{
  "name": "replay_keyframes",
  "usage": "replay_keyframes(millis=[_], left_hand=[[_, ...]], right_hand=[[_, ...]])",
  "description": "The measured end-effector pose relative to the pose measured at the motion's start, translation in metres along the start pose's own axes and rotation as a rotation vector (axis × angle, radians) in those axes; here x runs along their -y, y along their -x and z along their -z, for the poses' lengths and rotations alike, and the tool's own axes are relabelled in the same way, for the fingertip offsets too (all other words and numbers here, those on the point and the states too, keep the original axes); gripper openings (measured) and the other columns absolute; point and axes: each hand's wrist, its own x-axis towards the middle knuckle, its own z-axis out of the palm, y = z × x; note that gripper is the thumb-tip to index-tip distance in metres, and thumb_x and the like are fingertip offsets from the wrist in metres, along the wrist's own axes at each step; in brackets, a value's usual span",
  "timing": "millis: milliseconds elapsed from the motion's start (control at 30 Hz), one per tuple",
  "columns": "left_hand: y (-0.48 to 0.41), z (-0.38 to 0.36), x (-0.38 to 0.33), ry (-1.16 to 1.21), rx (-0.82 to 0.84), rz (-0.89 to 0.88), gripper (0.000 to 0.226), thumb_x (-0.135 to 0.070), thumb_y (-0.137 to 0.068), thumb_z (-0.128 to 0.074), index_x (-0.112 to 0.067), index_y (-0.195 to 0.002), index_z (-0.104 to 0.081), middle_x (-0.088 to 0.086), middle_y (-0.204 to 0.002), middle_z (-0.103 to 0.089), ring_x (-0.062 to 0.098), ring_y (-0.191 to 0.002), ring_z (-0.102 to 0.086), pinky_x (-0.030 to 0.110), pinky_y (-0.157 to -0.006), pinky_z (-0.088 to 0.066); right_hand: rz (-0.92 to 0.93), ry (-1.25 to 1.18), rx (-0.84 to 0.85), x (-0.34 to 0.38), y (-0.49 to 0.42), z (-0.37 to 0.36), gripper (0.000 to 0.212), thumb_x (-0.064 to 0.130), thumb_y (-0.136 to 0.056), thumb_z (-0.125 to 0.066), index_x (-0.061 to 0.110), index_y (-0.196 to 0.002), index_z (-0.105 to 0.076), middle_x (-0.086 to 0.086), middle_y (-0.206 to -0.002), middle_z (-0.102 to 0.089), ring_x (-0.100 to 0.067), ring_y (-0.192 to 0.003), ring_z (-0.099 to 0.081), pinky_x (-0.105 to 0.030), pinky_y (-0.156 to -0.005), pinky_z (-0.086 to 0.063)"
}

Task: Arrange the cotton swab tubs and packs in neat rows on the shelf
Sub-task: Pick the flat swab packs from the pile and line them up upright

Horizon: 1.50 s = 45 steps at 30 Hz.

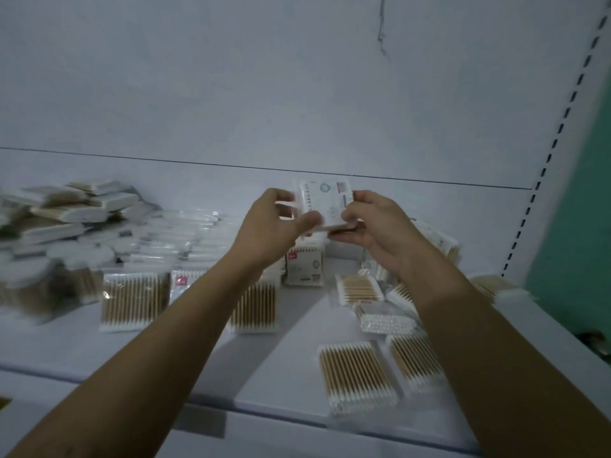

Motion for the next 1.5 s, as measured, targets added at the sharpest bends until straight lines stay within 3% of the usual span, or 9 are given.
replay_keyframes(millis=[100, 233, 400, 500, 733, 967, 1200, 1367, 1500], left_hand=[[-0.006, 0.005, 0.0, -0.06, 0.033, -0.051, 0.025, -0.023, -0.08, -0.078, -0.018, -0.098, -0.062, 0.001, -0.088, -0.072, 0.014, -0.072, -0.068, 0.029, -0.056, -0.05], [-0.018, 0.011, -0.005, -0.405, 0.184, -0.14, 0.023, -0.024, -0.083, -0.075, -0.024, -0.102, -0.063, -0.006, -0.09, -0.07, 0.01, -0.078, -0.068, 0.023, -0.061, -0.051], [-0.036, -0.001, -0.001, -0.824, 0.396, -0.185, 0.031, -0.022, -0.083, -0.072, -0.024, -0.113, -0.063, -0.006, -0.1, -0.07, 0.013, -0.088, -0.064, 0.036, -0.083, -0.055], [-0.044, -0.013, 0.005, -1.077, 0.505, -0.229, 0.037, -0.028, -0.083, -0.072, -0.027, -0.119, -0.061, -0.006, -0.111, -0.065, 0.015, -0.092, -0.053, 0.033, -0.084, -0.047], [-0.053, -0.023, 0.009, -1.304, 0.536, -0.43, 0.051, -0.034, -0.085, -0.07, -0.026, -0.132, -0.05, -0.003, -0.118, -0.061, 0.018, -0.107, -0.055, 0.032, -0.088, -0.04], [-0.056, -0.021, 0.013, -1.287, 0.601, -0.504, 0.046, -0.044, -0.08, -0.074, -0.025, -0.115, -0.052, -0.004, -0.109, -0.057, 0.014, -0.089, -0.047, 0.03, -0.075, -0.034], [-0.062, -0.026, 0.02, -1.475, 0.535, -0.639, 0.047, -0.039, -0.081, -0.073, -0.022, -0.119, -0.052, -0.002, -0.111, -0.056, 0.02, -0.098, -0.056, 0.033, -0.083, -0.035], [-0.067, -0.027, 0.023, -1.47, 0.532, -0.585, 0.062, -0.042, -0.078, -0.076, -0.02, -0.126, -0.043, 0.001, -0.114, -0.059, 0.022, -0.099, -0.057, 0.035, -0.082, -0.038], [-0.072, -0.012, 0.018, -1.137, 0.591, -0.39, 0.049, -0.05, -0.082, -0.07, -0.022, -0.119, -0.053, -0.004, -0.113, -0.06, 0.016, -0.094, -0.05, 0.035, -0.084, -0.045]], right_hand=[[0.078, 0.482, 0.038, -0.005, -0.002, 0.001, 0.035, 0.006, -0.08, -0.069, 0.015, -0.113, -0.062, -0.002, -0.106, -0.069, -0.018, -0.095, -0.066, -0.029, -0.079, -0.055], [0.145, 0.762, 0.036, -0.004, -0.005, 0.015, 0.073, 0.023, -0.075, -0.081, 0.025, -0.139, -0.044, 0.003, -0.12, -0.056, -0.014, -0.106, -0.058, -0.032, -0.091, -0.049], [0.205, 1.335, 0.101, -0.006, -0.001, 0.02, 0.042, 0.037, -0.084, -0.069, 0.024, -0.123, -0.061, 0.003, -0.12, -0.063, -0.017, -0.107, -0.058, -0.036, -0.098, -0.045], [0.195, 1.584, 0.157, -0.017, 0.0, 0.018, 0.039, 0.042, -0.085, -0.065, 0.027, -0.12, -0.064, 0.003, -0.12, -0.064, -0.019, -0.111, -0.057, -0.035, -0.099, -0.035], [0.196, 1.652, 0.255, -0.043, 0.004, 0.022, 0.048, 0.046, -0.086, -0.061, 0.026, -0.13, -0.058, 0.0, -0.129, -0.06, -0.019, -0.122, -0.052, -0.04, -0.113, -0.017], [0.116, 1.543, 0.321, -0.054, 0.008, 0.022, 0.072, 0.055, -0.077, -0.072, 0.027, -0.139, -0.049, 0.001, -0.136, -0.054, -0.017, -0.122, -0.051, -0.035, -0.1, -0.044], [0.173, 1.583, 0.164, -0.05, 0.007, 0.018, 0.042, 0.031, -0.091, -0.057, 0.031, -0.133, -0.055, 0.004, -0.124, -0.062, -0.018, -0.115, -0.056, -0.03, -0.089, -0.044], [0.012, 1.611, 0.305, -0.055, 0.005, 0.019, 0.077, 0.057, -0.08, -0.069, 0.026, -0.145, -0.042, 0.001, -0.145, -0.045, -0.019, -0.131, -0.044, -0.034, -0.106, -0.037], [0.006, 1.647, 0.309, -0.054, 0.001, 0.018, 0.069, 0.05, -0.081, -0.071, 0.025, -0.141, -0.047, 0.0, -0.14, -0.051, -0.02, -0.125, -0.048, -0.033, -0.101, -0.04]])
